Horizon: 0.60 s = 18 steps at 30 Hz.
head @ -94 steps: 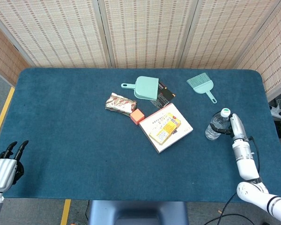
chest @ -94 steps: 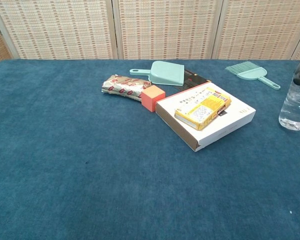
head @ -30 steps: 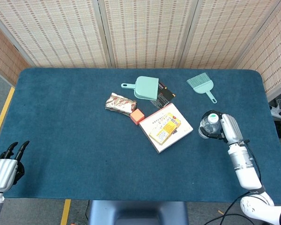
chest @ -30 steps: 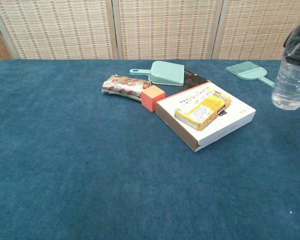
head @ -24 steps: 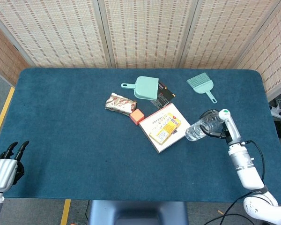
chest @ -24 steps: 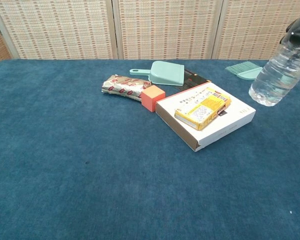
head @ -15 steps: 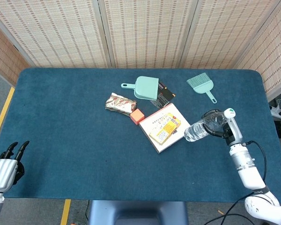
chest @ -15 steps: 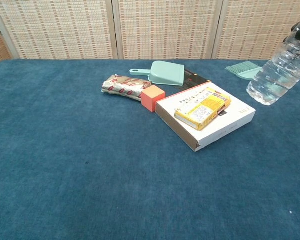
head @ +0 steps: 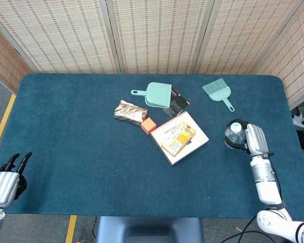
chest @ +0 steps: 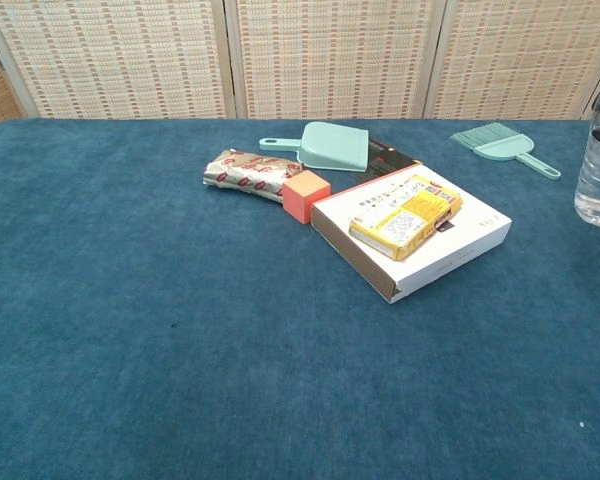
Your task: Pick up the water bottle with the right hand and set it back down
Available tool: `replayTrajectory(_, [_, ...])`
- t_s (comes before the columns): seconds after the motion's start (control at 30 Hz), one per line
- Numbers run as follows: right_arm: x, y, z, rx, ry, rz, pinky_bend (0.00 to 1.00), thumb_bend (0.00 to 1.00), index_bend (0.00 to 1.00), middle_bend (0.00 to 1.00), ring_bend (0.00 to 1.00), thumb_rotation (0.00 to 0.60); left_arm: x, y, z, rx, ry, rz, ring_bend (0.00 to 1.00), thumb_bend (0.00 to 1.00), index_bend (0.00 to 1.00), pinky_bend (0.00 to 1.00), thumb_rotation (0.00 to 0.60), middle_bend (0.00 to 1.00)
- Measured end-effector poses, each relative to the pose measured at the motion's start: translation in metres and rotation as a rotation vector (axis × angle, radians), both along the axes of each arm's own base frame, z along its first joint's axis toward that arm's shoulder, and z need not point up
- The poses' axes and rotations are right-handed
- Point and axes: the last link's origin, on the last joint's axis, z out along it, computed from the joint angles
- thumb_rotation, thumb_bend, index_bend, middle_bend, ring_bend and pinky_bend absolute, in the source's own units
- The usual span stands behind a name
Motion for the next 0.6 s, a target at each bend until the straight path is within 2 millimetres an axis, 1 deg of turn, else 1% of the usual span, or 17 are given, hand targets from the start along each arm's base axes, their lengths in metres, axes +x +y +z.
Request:
replayTrajectory(0.13, [-0.001,-0.001,-0.002,0.000,-0.028,-0.011,0.59,0.48,0.72,0.60,0.46,0.600,0.000,0.000,0.000,-0.001,0.001,0.000,0.09,0.33,0.07,0.33,0.600,0.13])
replayTrajectory(0.2, [0.003,-0.003,-0.002,0.006,-0.021,-0.006,0.60,0.48,0.72,0.60,0.46,0.600,0.000,0.000,0.000,-0.002,0.002,0.001,0.09,0.33,0.07,0.33,0.600,0.13])
replayTrajectory(0.3, [0.018,-0.006,0.005,0.009,-0.022,0.027,0.60,0.48,0.72,0.60,0.46,0.600,-0.001,0.000,-0.002,-0.007,0.007,0.002,0.09,0.33,0.07,0.33,0.600,0.13])
replayTrajectory(0.37, [0.033,-0.008,0.011,0.005,-0.025,0.058,0.60,0.48,0.72,0.60,0.46,0.600,-0.001,0.000,-0.002,-0.010,0.008,0.003,0.09,0.33,0.07,0.33,0.600,0.13])
replayTrajectory(0.47, [0.051,-0.009,0.021,-0.015,0.015,0.093,0.60,0.48,0.72,0.60,0.46,0.600,0.000,0.000,-0.002,-0.011,0.009,0.000,0.09,0.33,0.07,0.33,0.600,0.13])
replayTrajectory(0.53, [0.059,-0.009,0.025,-0.028,0.050,0.100,0.60,0.48,0.72,0.60,0.46,0.600,0.000,-0.001,-0.002,-0.010,0.007,0.000,0.09,0.33,0.07,0.33,0.600,0.13])
replayTrajectory(0.6, [0.058,-0.008,0.026,-0.027,0.070,0.089,0.60,0.48,0.72,0.60,0.46,0.600,0.000,-0.001,-0.002,-0.009,0.005,0.002,0.09,0.33,0.07,0.33,0.600,0.13])
